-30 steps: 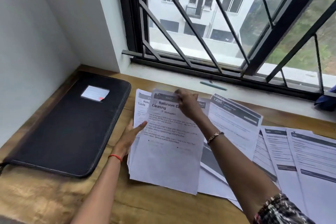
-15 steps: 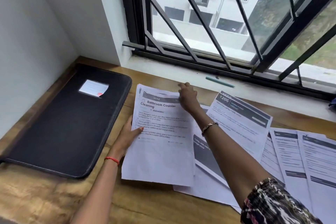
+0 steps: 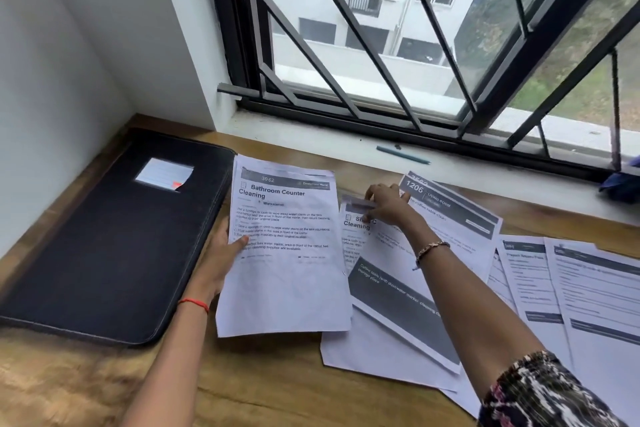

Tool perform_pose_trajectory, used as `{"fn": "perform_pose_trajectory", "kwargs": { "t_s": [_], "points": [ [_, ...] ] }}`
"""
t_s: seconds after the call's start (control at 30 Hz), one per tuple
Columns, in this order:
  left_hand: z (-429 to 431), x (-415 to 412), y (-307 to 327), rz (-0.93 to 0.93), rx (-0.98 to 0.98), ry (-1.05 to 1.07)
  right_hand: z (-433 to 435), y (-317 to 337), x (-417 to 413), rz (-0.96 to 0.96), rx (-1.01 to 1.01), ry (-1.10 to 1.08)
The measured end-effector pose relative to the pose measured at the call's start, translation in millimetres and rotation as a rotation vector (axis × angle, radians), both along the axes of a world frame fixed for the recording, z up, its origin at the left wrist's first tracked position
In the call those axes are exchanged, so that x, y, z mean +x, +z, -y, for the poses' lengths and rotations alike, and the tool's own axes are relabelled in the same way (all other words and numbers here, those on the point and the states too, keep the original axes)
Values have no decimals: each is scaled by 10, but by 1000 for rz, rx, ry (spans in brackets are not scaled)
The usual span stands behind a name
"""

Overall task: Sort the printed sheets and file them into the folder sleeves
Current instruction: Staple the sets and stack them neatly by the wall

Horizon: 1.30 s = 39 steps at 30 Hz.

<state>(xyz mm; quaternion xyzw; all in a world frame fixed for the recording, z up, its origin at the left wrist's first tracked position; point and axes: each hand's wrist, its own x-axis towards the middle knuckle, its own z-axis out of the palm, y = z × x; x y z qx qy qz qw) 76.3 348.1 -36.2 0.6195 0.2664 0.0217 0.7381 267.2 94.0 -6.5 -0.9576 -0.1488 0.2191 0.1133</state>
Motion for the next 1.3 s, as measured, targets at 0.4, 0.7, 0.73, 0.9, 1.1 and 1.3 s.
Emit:
{"fn": "perform_pose_trajectory", "kwargs": {
  "t_s": [0.4,0.7,0.73,0.9,1.1,1.3],
  "points": [
    [21,-56,91,21,56,-55,416,780,103,-146,455,-52],
    [54,-75,64,15,115,-85,748,1635,59,-64,1130,-65],
    [61,-83,68,10,125,-92,765,1717,47,-49,1189,-42],
    [82,-95,55,14,144,-104,796,2091,8,17,1531,31],
    [102,-93,42,21,77,-98,521,2220,-109,190,1450,-46],
    [90,-18,67,-35,-51,-104,-207,1482,-282,47,1073,-49]
  ]
}}
